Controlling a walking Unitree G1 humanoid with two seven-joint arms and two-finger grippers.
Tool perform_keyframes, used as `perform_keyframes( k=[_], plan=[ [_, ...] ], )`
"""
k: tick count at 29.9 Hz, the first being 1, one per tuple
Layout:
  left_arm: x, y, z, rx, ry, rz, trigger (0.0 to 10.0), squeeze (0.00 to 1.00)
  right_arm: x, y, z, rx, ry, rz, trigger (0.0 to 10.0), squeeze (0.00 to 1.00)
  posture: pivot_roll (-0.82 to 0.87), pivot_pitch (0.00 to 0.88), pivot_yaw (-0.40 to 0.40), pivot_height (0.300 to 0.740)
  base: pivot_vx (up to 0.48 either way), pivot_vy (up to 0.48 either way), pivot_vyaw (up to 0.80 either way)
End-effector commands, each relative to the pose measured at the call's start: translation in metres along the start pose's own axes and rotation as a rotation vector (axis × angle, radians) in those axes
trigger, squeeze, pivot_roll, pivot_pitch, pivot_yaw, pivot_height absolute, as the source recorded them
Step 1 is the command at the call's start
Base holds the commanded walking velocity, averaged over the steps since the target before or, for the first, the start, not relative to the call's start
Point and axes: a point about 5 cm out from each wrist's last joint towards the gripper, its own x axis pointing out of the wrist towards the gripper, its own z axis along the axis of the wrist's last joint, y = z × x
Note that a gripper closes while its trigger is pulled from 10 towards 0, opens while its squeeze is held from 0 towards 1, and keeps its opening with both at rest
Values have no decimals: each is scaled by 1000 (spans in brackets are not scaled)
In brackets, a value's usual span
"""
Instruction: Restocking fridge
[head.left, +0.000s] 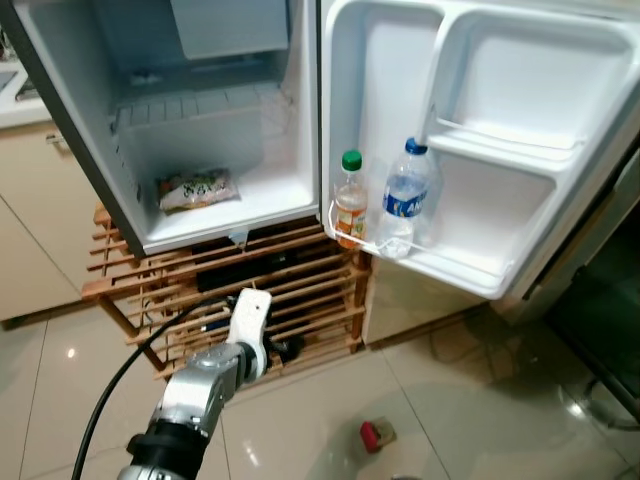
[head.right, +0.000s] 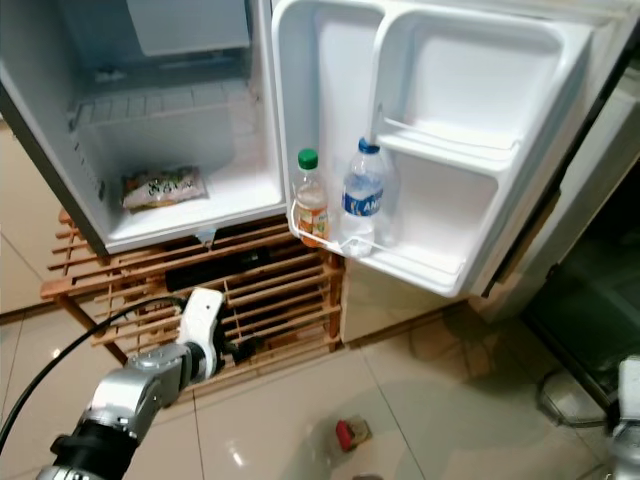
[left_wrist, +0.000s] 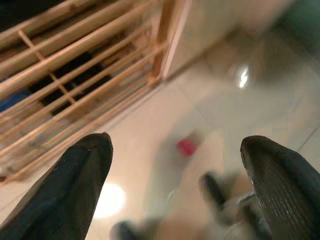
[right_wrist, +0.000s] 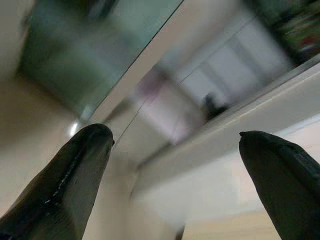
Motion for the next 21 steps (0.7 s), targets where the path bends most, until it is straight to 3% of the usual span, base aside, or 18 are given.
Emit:
perform_keyframes(
  k=[1,2,3,4,6,8,9,10,11,12,13,14,15,17,18,19,21],
  plan=[
    [-2,15,-4,301,28,84,10000,0,7,-10,28,70,-95,-39,10000,0,-215,0,56,740,0,0,0],
    [-4,20,-2,556,32,129,10000,0,9,-15,46,82,-161,-47,10000,0,-213,0,54,740,0,0,0],
    [-5,23,1,702,30,142,10000,0,10,-14,62,109,-217,-34,10000,0,-207,0,48,740,0,0,0],
    [-5,24,4,755,31,138,10000,0,10,-12,74,143,-253,-17,10000,0,-207,0,49,740,0,0,0],
    [-4,23,3,730,48,90,10000,0,7,-1,92,201,-304,41,10000,0,-210,0,51,740,0,0,0],
    [-2,22,-4,831,100,54,10000,0,2,16,107,239,-341,136,10000,0,-213,0,54,740,0,0,0],
    [-2,22,-4,831,100,54,10000,0,2,16,107,239,-341,136,10000,0,-213,0,54,740,0,0,0],
    [-2,23,-22,1003,200,-4,10000,0,-7,37,122,248,-389,254,10000,0,-212,0,58,740,0,0,0],
    [-2,23,-22,1003,200,-4,10000,0,-7,37,122,248,-389,254,10000,0,-212,0,58,740,0,0,0],
    [-2,24,-30,1057,239,-31,10000,0,-10,44,126,246,-403,297,10000,0,-211,0,57,740,0,0,0],
    [-4,26,-43,1109,298,-74,10000,0,-17,54,134,249,-443,349,10000,0,-207,0,53,740,0,0,0],
    [-8,30,-62,1148,375,-134,10000,0,-33,75,148,283,-505,480,10000,0,-205,0,50,740,0,0,0],
    [-8,30,-62,1148,375,-134,10000,0,-33,75,148,283,-505,480,10000,0,-205,0,50,740,0,0,0],
    [-12,33,-81,1125,433,-172,10000,0,-52,94,161,324,-555,632,10000,0,-198,0,45,740,0,0,0],
    [-16,37,-99,1149,514,-202,10000,0,-70,108,168,347,-584,746,10000,0,-198,0,44,740,0,0,0],
    [-16,37,-99,1149,514,-202,10000,0,-70,108,168,347,-584,746,10000,0,-198,0,44,740,0,0,0],
    [-23,41,-116,1189,593,-237,10000,0,-88,121,174,363,-600,867,10000,0,-196,0,44,740,0,0,0]
  ],
)
